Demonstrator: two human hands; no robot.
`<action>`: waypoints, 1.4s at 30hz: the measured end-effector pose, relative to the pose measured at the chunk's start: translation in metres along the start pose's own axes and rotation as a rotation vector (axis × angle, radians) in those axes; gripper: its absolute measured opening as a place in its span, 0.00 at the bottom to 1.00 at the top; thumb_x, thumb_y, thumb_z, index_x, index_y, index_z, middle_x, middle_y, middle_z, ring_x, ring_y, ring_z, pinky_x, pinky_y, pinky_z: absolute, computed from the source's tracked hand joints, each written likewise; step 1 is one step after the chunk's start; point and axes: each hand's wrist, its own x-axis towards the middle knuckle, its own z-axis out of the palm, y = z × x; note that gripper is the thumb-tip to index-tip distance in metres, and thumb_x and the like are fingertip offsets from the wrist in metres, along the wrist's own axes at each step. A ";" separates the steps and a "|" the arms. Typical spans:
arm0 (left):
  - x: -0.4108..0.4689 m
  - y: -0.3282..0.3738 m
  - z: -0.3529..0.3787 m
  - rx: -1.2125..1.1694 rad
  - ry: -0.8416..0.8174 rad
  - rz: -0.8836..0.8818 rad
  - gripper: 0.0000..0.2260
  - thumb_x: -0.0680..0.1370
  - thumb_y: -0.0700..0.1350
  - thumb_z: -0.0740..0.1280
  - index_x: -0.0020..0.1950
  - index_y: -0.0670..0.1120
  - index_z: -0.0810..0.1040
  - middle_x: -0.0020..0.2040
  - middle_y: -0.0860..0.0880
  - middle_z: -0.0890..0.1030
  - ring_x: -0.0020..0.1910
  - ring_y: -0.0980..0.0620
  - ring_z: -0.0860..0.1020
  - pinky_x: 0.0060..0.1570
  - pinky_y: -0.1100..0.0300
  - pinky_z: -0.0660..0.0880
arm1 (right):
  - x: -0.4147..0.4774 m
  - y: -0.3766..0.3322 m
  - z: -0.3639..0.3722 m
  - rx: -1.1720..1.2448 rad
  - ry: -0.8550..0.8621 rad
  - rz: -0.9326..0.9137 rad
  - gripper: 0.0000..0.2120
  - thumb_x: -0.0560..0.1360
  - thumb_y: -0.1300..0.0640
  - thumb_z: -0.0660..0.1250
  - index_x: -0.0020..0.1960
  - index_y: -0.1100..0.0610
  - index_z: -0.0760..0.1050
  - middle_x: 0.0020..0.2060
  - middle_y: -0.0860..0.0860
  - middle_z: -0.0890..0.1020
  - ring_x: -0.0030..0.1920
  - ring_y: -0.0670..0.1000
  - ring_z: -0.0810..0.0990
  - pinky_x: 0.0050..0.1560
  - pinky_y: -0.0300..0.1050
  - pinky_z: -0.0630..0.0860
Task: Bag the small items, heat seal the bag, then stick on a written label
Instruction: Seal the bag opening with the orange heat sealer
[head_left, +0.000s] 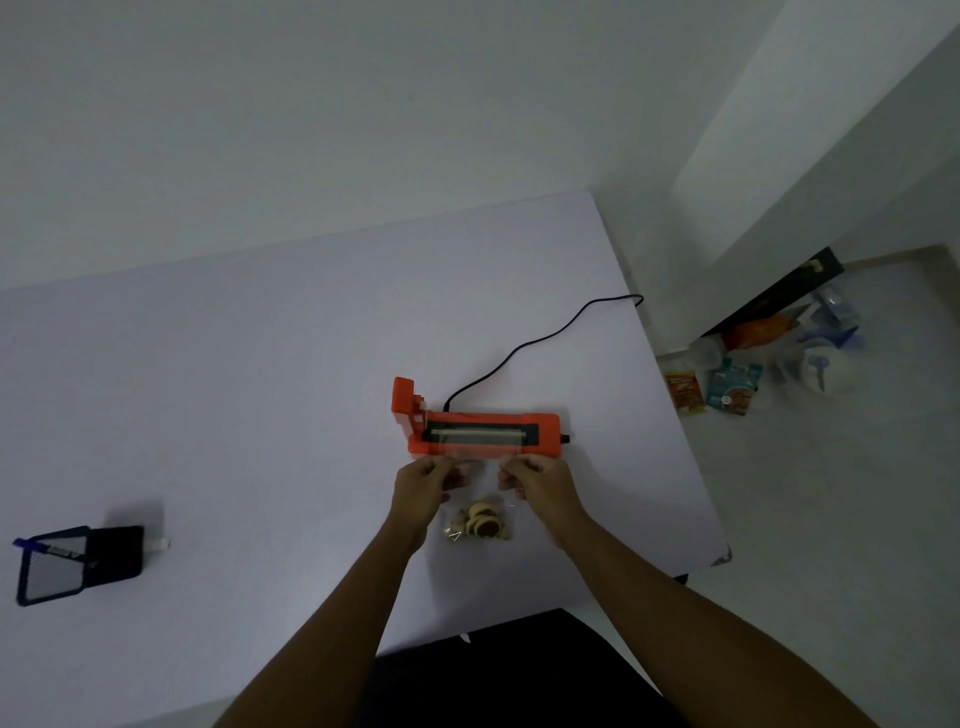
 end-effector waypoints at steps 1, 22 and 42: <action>0.000 -0.001 -0.001 -0.006 0.003 -0.003 0.07 0.79 0.45 0.66 0.49 0.44 0.83 0.45 0.46 0.86 0.46 0.46 0.85 0.49 0.51 0.80 | 0.001 0.000 0.001 0.005 0.005 0.012 0.09 0.77 0.59 0.69 0.48 0.66 0.82 0.40 0.59 0.86 0.37 0.48 0.83 0.38 0.37 0.77; 0.006 -0.006 0.001 -0.013 0.043 -0.038 0.07 0.79 0.43 0.66 0.46 0.44 0.83 0.44 0.44 0.86 0.45 0.45 0.85 0.43 0.53 0.78 | 0.015 -0.003 -0.003 -0.351 0.138 -0.051 0.18 0.76 0.50 0.69 0.37 0.65 0.82 0.34 0.60 0.84 0.35 0.58 0.84 0.38 0.51 0.80; 0.008 -0.005 0.003 0.011 0.060 -0.032 0.07 0.77 0.44 0.69 0.47 0.41 0.82 0.44 0.43 0.85 0.43 0.45 0.84 0.44 0.53 0.80 | -0.047 -0.162 0.007 -0.379 -0.169 -0.778 0.12 0.80 0.55 0.67 0.62 0.50 0.80 0.46 0.46 0.78 0.42 0.45 0.76 0.45 0.35 0.75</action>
